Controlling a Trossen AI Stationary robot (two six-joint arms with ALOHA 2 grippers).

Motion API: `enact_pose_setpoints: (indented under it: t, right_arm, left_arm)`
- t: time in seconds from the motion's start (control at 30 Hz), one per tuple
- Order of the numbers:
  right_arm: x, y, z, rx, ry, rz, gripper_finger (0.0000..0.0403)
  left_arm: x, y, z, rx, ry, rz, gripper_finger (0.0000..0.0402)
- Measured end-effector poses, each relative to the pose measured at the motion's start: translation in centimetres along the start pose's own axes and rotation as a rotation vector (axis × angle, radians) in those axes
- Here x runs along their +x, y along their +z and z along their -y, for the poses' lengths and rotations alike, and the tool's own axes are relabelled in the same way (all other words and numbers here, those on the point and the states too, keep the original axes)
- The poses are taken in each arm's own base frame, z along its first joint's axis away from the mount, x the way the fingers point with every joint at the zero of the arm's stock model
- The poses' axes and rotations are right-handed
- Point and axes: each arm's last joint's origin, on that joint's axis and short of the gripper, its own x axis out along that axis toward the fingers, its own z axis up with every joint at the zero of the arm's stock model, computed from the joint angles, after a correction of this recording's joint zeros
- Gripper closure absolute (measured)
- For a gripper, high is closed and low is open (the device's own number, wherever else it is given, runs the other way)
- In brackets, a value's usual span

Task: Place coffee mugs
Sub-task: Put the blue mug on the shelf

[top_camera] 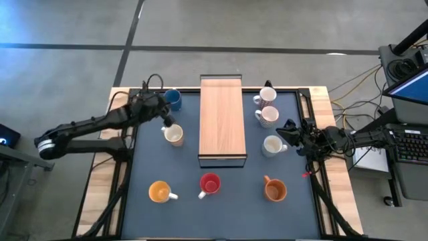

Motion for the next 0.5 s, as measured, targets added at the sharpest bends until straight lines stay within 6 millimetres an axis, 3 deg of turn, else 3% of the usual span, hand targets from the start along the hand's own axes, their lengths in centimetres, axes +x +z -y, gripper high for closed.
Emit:
enact_pose_setpoints:
  t: [0.3, 0.5]
  right_arm:
    - [0.0, 0.0, 0.0, 0.0, 0.0, -0.001, 0.0342]
    - [0.0, 0.0, 0.0, 0.0, 0.0, -0.001, 0.0342]
  left_arm:
    - [3.2, -1.3, -2.1, -0.065, 0.015, -0.152, 0.036]
    - [4.2, -0.5, -2.2, -0.048, 0.006, -0.17, 0.0324]
